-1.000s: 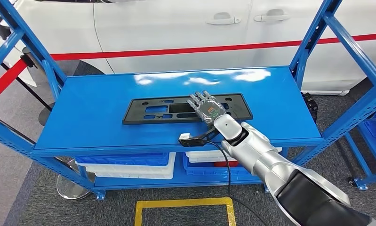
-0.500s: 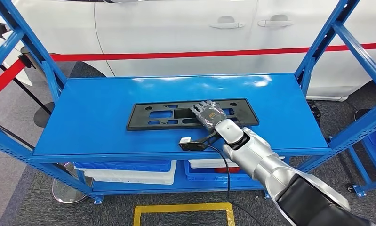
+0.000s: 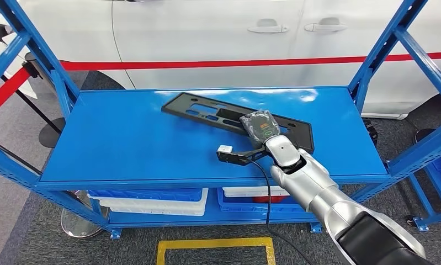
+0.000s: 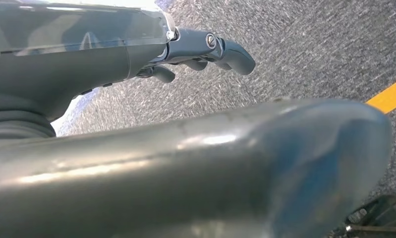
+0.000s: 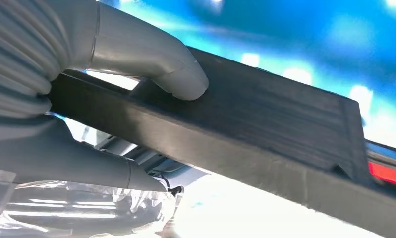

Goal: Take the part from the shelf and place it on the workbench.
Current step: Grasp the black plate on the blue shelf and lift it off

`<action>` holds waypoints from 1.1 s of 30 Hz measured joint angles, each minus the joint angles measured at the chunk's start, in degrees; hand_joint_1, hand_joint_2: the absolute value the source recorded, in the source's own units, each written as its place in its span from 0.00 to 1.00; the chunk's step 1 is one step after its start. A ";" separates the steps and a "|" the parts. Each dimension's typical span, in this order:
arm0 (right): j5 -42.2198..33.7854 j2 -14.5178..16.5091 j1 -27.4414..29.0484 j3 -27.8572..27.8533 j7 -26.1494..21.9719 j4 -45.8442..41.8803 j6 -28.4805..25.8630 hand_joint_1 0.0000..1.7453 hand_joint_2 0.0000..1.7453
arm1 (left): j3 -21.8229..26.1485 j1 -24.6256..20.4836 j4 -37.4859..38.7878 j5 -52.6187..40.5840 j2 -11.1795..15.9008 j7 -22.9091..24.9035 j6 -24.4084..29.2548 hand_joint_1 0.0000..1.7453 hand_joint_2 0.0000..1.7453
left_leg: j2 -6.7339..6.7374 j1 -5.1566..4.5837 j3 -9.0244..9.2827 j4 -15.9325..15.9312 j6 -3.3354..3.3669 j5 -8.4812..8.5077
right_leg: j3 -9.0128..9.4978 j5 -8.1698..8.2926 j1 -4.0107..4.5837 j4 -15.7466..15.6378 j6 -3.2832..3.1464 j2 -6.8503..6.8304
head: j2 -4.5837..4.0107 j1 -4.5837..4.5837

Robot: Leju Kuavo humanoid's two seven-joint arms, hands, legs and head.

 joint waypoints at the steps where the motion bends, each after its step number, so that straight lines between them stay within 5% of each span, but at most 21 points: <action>1: -0.46 -0.21 0.39 -1.16 0.27 -1.50 -0.54 1.00 1.00 | -0.16 -0.03 0.14 0.23 -0.02 -0.14 0.15 0.00 0.00 | 0.01 0.00 -0.01 0.00 0.00 0.00 | -0.02 0.00 0.00 0.00 0.01 0.01 | 0.00 0.00; 6: -6.89 -0.87 1.63 -6.80 -1.35 -10.12 -1.53 1.00 1.00 | -1.12 -0.27 1.42 2.10 -0.29 -1.56 0.73 0.00 0.00 | 0.02 0.01 -0.04 0.00 0.00 -0.01 | -0.06 0.00 -0.02 0.00 0.01 0.01 | 0.00 -0.01; 17: -45.05 1.28 3.55 -19.91 -11.46 -28.83 0.74 1.00 1.00 | -1.25 -0.55 3.71 9.81 -0.93 -10.60 2.05 0.00 0.00 | -0.07 0.03 -0.06 -0.03 -0.01 -0.02 | -0.05 -0.06 0.03 0.00 0.03 -0.06 | 0.00 0.00; 24: -78.92 1.08 11.02 -26.42 -21.78 -37.99 4.88 1.00 1.00 | 2.36 -0.17 3.92 24.51 -1.09 -30.90 -3.12 0.00 0.00 | -0.27 0.07 -0.07 -0.03 0.01 -0.03 | -0.01 -0.12 0.00 -0.04 0.07 -0.25 | 0.00 -0.01; 27: -85.28 0.10 16.15 -28.42 -25.52 -42.34 6.47 1.00 1.00 | 4.21 0.35 3.30 28.02 -0.91 -36.29 -5.59 0.00 0.00 | -0.27 0.06 -0.06 -0.03 0.05 -0.08 | 0.03 -0.12 -0.01 -0.12 0.08 -0.26 | 0.00 0.00; 33: -87.27 -1.46 23.35 -31.46 -27.99 -48.49 7.77 1.00 1.00 | 6.94 3.18 -2.65 28.61 0.44 -37.09 -8.39 0.00 0.00 | -0.21 0.04 -0.02 -0.03 0.11 -0.20 | 0.05 -0.12 -0.01 -0.15 0.08 -0.07 | 0.00 -0.01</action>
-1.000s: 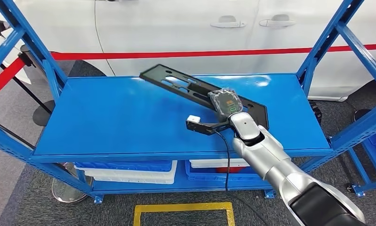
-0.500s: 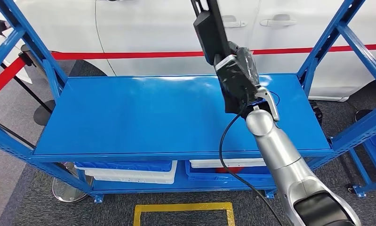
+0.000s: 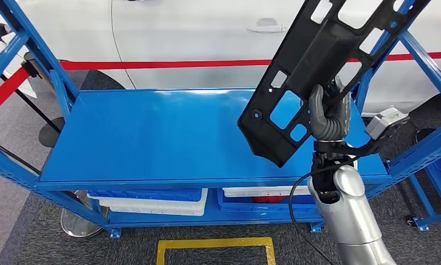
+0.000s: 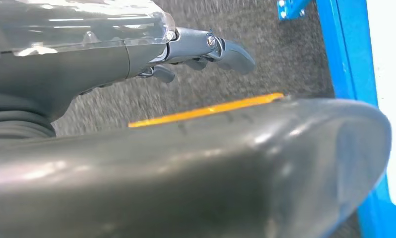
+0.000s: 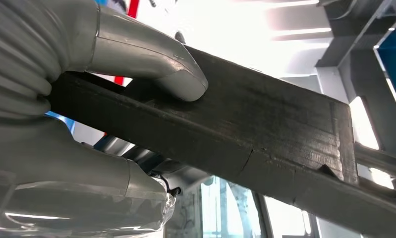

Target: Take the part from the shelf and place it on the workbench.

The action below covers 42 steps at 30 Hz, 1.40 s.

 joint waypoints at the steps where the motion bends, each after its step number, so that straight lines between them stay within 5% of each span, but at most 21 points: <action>1: 0.50 -0.19 0.35 -0.16 0.02 -0.31 -0.09 1.00 1.00 | 0.48 0.36 -0.91 0.13 0.15 0.00 -0.80 0.00 0.00 | 0.00 0.00 0.00 0.00 0.00 0.00 | 0.00 0.00 0.00 0.00 0.00 -0.01 | 0.00 0.00; 3: 1.66 -0.48 0.66 -0.32 0.06 -0.67 -0.47 1.00 1.00 | 1.73 1.06 -2.71 0.50 0.40 -0.01 -2.85 0.00 0.00 | 0.00 0.00 0.02 0.00 0.00 0.00 | 0.01 0.00 0.01 0.00 0.00 -0.01 | 0.00 0.00; 7: 3.27 -0.99 1.02 -0.31 0.12 -1.00 -1.21 1.00 1.00 | 4.20 2.12 -5.14 -0.28 0.72 -0.01 -5.25 0.00 1.00 | 0.00 0.02 0.04 0.00 0.00 0.01 | 0.03 0.00 0.01 0.00 0.00 -0.03 | 0.00 0.00; 17: 3.73 -1.28 1.51 -0.31 0.19 -1.26 -1.31 1.00 1.00 | 6.24 2.03 -4.97 -4.20 0.70 2.39 -1.19 0.00 1.00 | 0.00 0.02 0.03 -0.01 0.01 0.01 | 0.04 -0.01 0.01 0.00 0.00 -0.05 | 0.00 0.00; 29: 3.71 -1.60 2.61 -0.16 0.87 -1.23 -1.03 1.00 1.00 | 8.19 1.88 -4.57 -4.32 0.64 0.18 -5.39 0.00 1.00 | -0.01 -0.06 0.01 0.04 0.03 -0.01 | 0.04 0.00 -0.04 -0.03 0.02 -0.06 | 0.00 0.00; 36: 4.65 -1.32 2.70 2.33 1.37 -1.25 -2.30 1.00 1.00 | 10.33 -0.19 -8.26 -8.12 -0.08 4.21 -0.99 0.00 1.00 | -0.19 -0.52 0.02 0.24 0.50 -0.29 | 0.26 -0.20 -0.36 -0.07 0.48 -0.25 | 0.00 0.00; 42: 4.83 -1.27 4.54 2.30 -0.82 -4.10 -1.80 1.00 1.00 | 11.89 4.64 -16.91 -16.77 0.41 11.86 2.59 0.00 1.00 | -0.12 -0.57 0.27 -0.01 0.59 -0.34 | 0.57 -0.44 -0.44 -0.24 0.72 -0.22 | 0.00 0.02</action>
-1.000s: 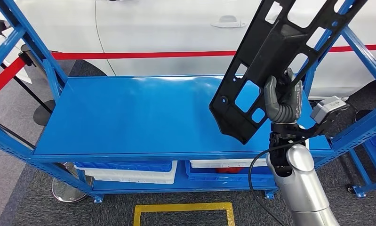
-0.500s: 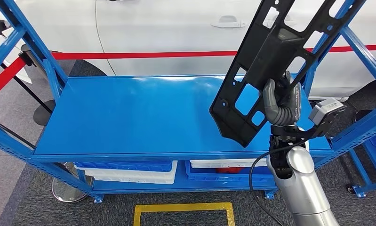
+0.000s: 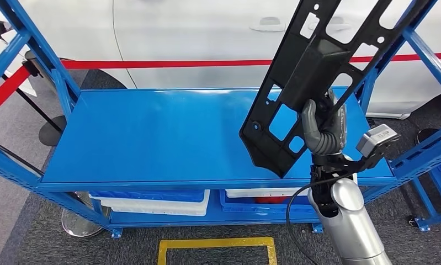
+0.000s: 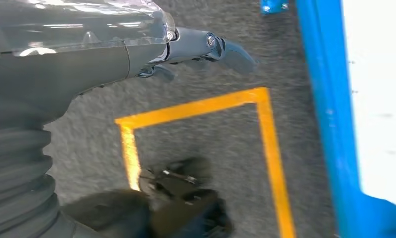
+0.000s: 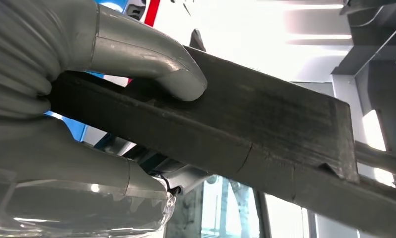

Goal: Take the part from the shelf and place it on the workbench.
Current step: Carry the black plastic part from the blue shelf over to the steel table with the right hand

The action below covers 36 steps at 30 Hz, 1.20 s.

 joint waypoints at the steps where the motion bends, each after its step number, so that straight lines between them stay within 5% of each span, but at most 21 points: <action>1: 0.06 0.01 0.34 -0.03 -0.13 -0.45 0.05 1.00 1.00 | 0.27 0.68 -1.00 -1.39 0.04 0.60 0.27 0.00 1.00 | -0.04 -0.04 0.00 0.05 0.11 -0.10 | 0.06 -0.05 -0.03 -0.09 0.09 -0.03 | 0.00 0.00; 13: 0.48 0.26 3.43 -1.68 -1.83 -4.36 -1.02 1.00 1.00 | 1.59 4.54 -6.00 -12.59 -1.04 2.50 1.68 0.00 1.00 | -0.10 -0.30 0.48 -0.04 1.83 -0.43 | 0.55 -1.15 -0.60 0.42 1.82 -0.12 | 0.00 0.02; 17: 0.84 0.26 4.69 -2.86 -2.44 -5.88 -1.58 1.00 1.00 | 1.59 5.26 -6.88 -13.64 -1.77 3.39 2.03 0.00 1.00 | -0.05 -0.13 0.80 -0.45 2.16 -0.21 | -5.27 -7.74 -0.47 12.90 1.90 -0.07 | 0.00 0.05; 18: 0.89 0.26 5.12 -3.03 -2.49 -6.09 -1.62 1.00 1.00 | 1.59 5.40 -7.05 -13.70 -1.84 3.62 2.06 0.00 1.00 | -0.07 -0.17 0.76 -0.36 2.17 -0.21 | -6.67 -8.20 -0.45 15.47 1.85 -0.07 | 0.00 0.04; 20: 0.92 0.26 5.80 -3.26 -2.54 -6.46 -1.67 1.00 1.00 | 1.59 5.61 -7.30 -13.74 -1.88 3.94 2.07 0.00 1.00 | -0.14 -0.21 0.65 -0.14 2.14 -0.21 | -6.50 -5.62 -0.43 14.32 1.58 -0.06 | 0.00 0.04; 23: 0.94 0.26 6.05 -3.49 -2.56 -7.16 -1.69 1.00 1.00 | 1.59 5.69 -7.68 -13.84 -2.01 4.08 2.08 0.00 1.00 | -0.28 -0.32 0.47 0.16 1.78 -0.01 | -1.49 -0.24 -0.17 3.62 0.84 0.01 | 0.00 0.02; 25: 0.95 0.26 6.12 -3.62 -2.59 -7.54 -1.71 1.00 1.00 | 1.59 5.68 -7.87 -14.20 -2.07 4.17 2.13 0.00 1.00 | -0.37 -0.35 0.29 0.20 1.12 0.38 | -0.58 0.59 0.19 1.19 0.46 0.06 | 0.00 0.00; 28: 0.96 0.27 6.28 -3.74 -2.64 -7.77 -1.75 1.00 1.00 | 1.59 5.76 -7.99 -14.84 -2.08 4.38 2.16 0.00 1.00 | -0.35 -0.29 -0.32 0.50 -0.15 0.34 | -1.44 1.70 0.03 0.81 -0.59 -0.10 | 0.00 -0.02; 30: 0.97 0.29 6.36 -3.74 -2.64 -7.79 -1.84 1.00 1.00 | 1.59 5.80 -8.02 -15.12 -2.08 4.44 2.12 0.00 1.00 | -0.13 -0.03 -1.78 3.90 -1.02 -3.22 | -2.38 2.67 -0.33 0.55 -1.44 -0.35 | 0.00 -0.07; 33: 0.98 0.31 6.52 -3.74 -2.63 -7.80 -1.98 1.00 1.00 | 1.59 5.74 -8.03 -15.52 -2.09 4.45 2.03 0.00 1.00 | 0.13 0.82 -4.61 14.34 -2.22 -10.07 | -4.29 3.97 -0.32 0.75 -1.74 -0.59 | 0.00 -0.13; 35: 0.98 0.31 6.70 -3.74 -2.63 -7.80 -2.03 1.00 1.00 | 1.59 5.67 -8.03 -15.62 -2.09 4.45 1.96 0.00 1.00 | 0.27 1.26 -3.39 15.96 -2.73 -9.81 | -5.69 4.75 -0.37 1.12 -1.52 -0.73 | 0.00 -0.13; 36: 0.98 0.31 6.78 -3.74 -2.63 -7.80 -2.06 1.00 1.00 | 1.59 5.64 -8.03 -15.64 -2.09 4.45 1.92 0.00 1.00 | 0.34 1.44 -1.23 13.66 -2.87 -8.42 | -6.34 5.06 -0.41 1.37 -1.35 -0.77 | 0.00 -0.13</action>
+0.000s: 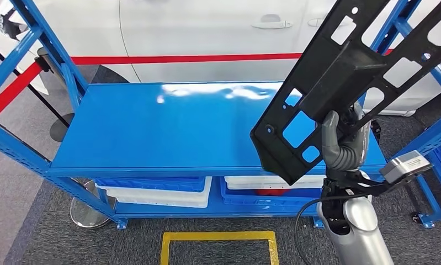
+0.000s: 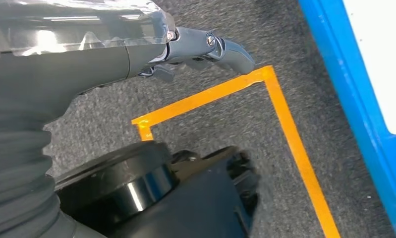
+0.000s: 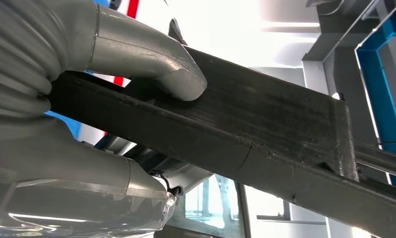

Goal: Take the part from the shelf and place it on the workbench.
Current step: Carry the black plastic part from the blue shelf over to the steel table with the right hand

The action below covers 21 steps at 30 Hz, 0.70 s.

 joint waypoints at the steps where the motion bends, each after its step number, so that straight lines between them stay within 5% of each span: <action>1: 0.00 0.00 0.05 0.00 0.00 -0.03 -0.04 1.00 1.00 | 0.00 -0.04 0.00 -0.03 0.00 0.00 -0.04 0.00 1.00 | 0.07 0.12 2.90 -3.74 -0.02 1.25 | -0.54 0.28 -0.03 0.28 0.20 -0.04 | 0.00 -0.01; 3: 0.00 0.00 0.12 -0.02 -0.01 -0.20 -0.14 1.00 1.00 | 0.01 -0.23 0.00 -0.08 -0.01 -0.03 -0.19 0.00 1.00 | 0.08 0.02 7.98 -11.18 0.38 1.91 | -1.28 0.86 -0.01 0.65 0.80 -0.11 | 0.00 0.03; 4: 0.01 0.01 0.13 -0.04 -0.01 -0.32 -0.18 1.00 1.00 | 0.02 -0.34 0.00 -0.10 -0.01 -0.08 -0.31 0.00 1.00 | 0.05 -0.15 9.13 -13.26 0.74 1.68 | -1.43 1.20 -0.02 0.69 1.18 -0.17 | 0.00 0.02; 7: 0.02 0.02 0.23 -0.08 -0.02 -0.45 -0.25 1.00 1.00 | 0.08 -0.44 0.00 -0.12 -0.06 -0.27 -0.72 0.00 1.00 | 0.08 -0.32 8.91 -14.56 2.06 2.42 | -1.61 1.97 -0.15 0.49 2.35 -0.17 | 0.00 -0.01; 9: 0.02 0.02 0.38 -0.15 -0.02 -0.45 -0.32 1.00 1.00 | 0.14 -0.44 0.00 -0.10 -0.13 -0.44 -0.98 0.00 1.00 | 0.31 -0.09 8.24 -15.01 2.98 3.67 | -2.61 -0.93 -0.19 2.79 2.75 0.08 | 0.00 0.02; 12: 0.03 0.02 0.93 -0.26 -0.02 -0.46 -0.34 1.00 1.00 | 0.26 -0.52 0.00 -0.08 -0.24 -0.68 -1.25 0.00 1.00 | 0.45 -0.17 6.14 -14.93 3.59 5.34 | -5.51 -8.30 -0.17 12.68 3.02 0.35 | 0.00 0.04; 14: 0.03 0.02 1.52 -0.28 -0.01 -0.46 -0.34 1.00 1.00 | 0.34 -0.56 0.00 -0.04 -0.32 -0.72 -1.33 0.00 1.00 | 0.44 -0.23 4.49 -14.57 3.51 6.30 | -5.08 -8.15 -0.19 15.62 3.15 0.41 | 0.00 0.03; 16: 0.07 0.02 2.01 -0.28 -0.02 -0.61 -0.37 1.00 1.00 | 0.43 -0.59 0.00 0.00 -0.42 -0.72 -1.40 0.00 1.00 | 0.37 -0.19 2.92 -13.87 3.17 6.99 | -0.78 -5.20 -0.30 10.92 3.15 0.43 | 0.00 0.03; 18: 0.36 0.05 2.43 -0.27 -0.13 -1.01 -0.54 1.00 1.00 | 0.55 -0.69 0.01 0.02 -0.53 -0.74 -1.44 0.00 1.00 | 0.27 -0.33 1.76 -13.09 2.62 7.48 | 4.26 -4.64 -0.18 3.68 2.82 0.58 | 0.00 -0.02; 21: 1.46 0.28 3.71 -0.26 -0.65 -1.84 -1.16 1.00 1.00 | 1.01 -0.86 0.03 0.10 -0.61 -0.92 -1.44 0.00 1.00 | 0.14 -0.46 1.19 -12.81 1.57 8.57 | 5.55 -4.96 0.17 0.49 1.56 0.82 | 0.00 0.02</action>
